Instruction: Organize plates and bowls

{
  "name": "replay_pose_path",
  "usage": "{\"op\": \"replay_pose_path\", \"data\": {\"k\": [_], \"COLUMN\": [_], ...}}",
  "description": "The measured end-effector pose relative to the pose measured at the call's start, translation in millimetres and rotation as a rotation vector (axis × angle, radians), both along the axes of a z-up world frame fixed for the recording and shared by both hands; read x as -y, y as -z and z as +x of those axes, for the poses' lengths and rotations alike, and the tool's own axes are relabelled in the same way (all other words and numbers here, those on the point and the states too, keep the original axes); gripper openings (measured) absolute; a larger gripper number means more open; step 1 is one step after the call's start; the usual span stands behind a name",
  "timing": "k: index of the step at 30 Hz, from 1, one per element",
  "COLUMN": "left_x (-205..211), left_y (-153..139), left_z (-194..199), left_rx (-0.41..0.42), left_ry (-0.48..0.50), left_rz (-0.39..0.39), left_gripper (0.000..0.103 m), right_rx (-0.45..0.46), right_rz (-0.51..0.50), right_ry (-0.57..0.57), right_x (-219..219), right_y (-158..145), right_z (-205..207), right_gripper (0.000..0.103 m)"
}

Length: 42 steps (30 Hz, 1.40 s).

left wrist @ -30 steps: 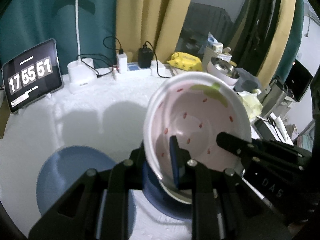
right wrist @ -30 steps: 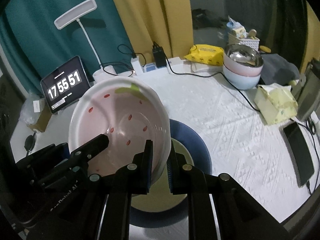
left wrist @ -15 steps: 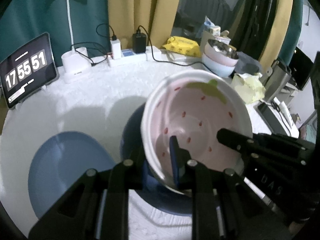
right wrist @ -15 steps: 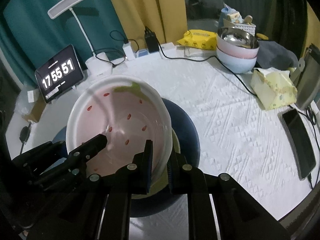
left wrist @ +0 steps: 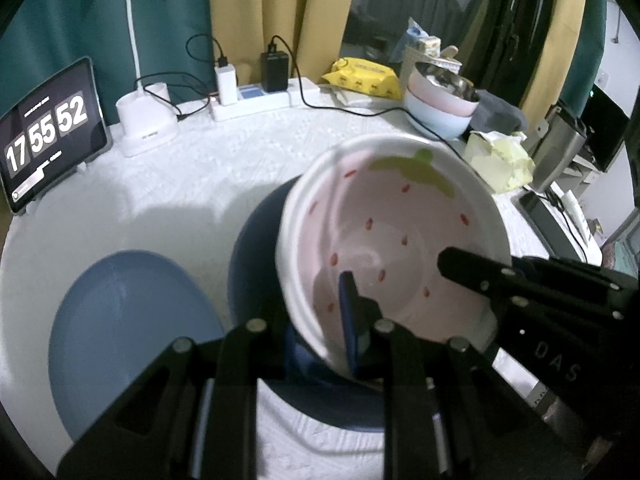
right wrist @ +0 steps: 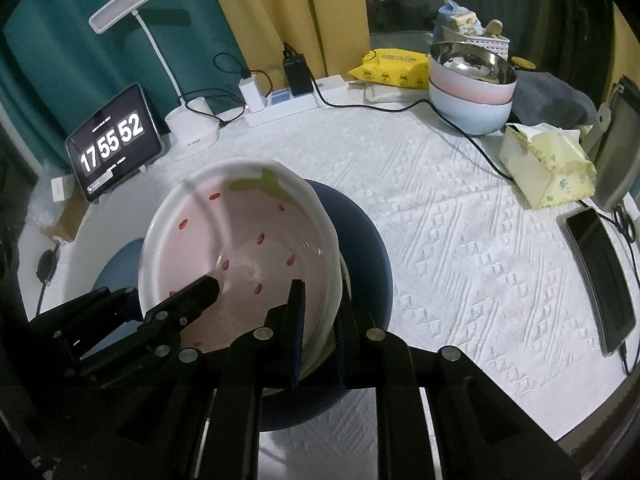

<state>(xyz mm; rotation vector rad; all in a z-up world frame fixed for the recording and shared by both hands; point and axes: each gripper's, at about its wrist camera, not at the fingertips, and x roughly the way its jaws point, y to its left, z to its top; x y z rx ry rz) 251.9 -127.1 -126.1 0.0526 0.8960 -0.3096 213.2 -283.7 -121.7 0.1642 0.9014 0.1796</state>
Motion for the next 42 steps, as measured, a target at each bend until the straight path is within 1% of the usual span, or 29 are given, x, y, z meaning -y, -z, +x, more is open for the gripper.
{"op": "replay_pose_path", "data": {"k": [4,7,8,9,10,11,12,16,22,30,35,37,39,42], "left_x": [0,0,0,0,0,-1,-1,-4,-7,-32,-53,-60,-63,-62], "left_y": [-1,-1,-1,-2,-3,-5,-5,-7,-24,-35,-30,-25,-20,-13], "left_z": [0,-2,-2,-2,-3,-4,-4,-6,-14,-13,-9,-6,-3,0], "left_rx": [-0.007,-0.008,-0.009,-0.005,-0.006,-0.001,0.000,0.009,0.071,0.104,0.102,0.085,0.069,0.054], "left_ry": [-0.009,-0.008,-0.009,-0.013,-0.011,-0.015,-0.030,-0.029,-0.028,-0.072,-0.111,-0.124,-0.125,-0.116], "left_rz": [-0.003,-0.005,-0.006,-0.002,-0.012,-0.016,0.004,-0.002,0.001,-0.006,-0.007,-0.013,-0.027,-0.027], "left_gripper": [0.021,0.022,0.023,0.023,0.028,0.029,0.031,0.032,0.034,0.035,0.036,0.036,0.036,0.036], "right_rx": [0.003,0.013,0.014,0.018,0.030,0.043,0.058,0.076,0.074,0.099,0.106,0.106,0.104,0.095], "right_rz": [-0.001,-0.017,-0.018,-0.022,-0.043,-0.059,-0.063,-0.081,-0.082,-0.076,-0.068,-0.062,-0.056,-0.036], "right_ry": [-0.005,-0.009,-0.012,-0.011,0.002,0.014,0.015,-0.001,-0.003,0.018,0.044,0.054,0.060,0.059], "right_x": [-1,-3,-3,-3,-3,-3,-2,-3,-6,4,20,27,33,40], "right_y": [-1,-2,-2,-3,-5,-7,-9,-15,-16,-25,-28,-27,-25,-20], "right_z": [-1,-3,-3,-4,-5,-6,-8,-10,-12,-15,-12,-11,-8,-5], "right_gripper": [0.015,0.018,0.020,0.026,0.030,0.032,0.032,0.032,0.032,0.032,0.032,0.032,0.032,0.032]}}
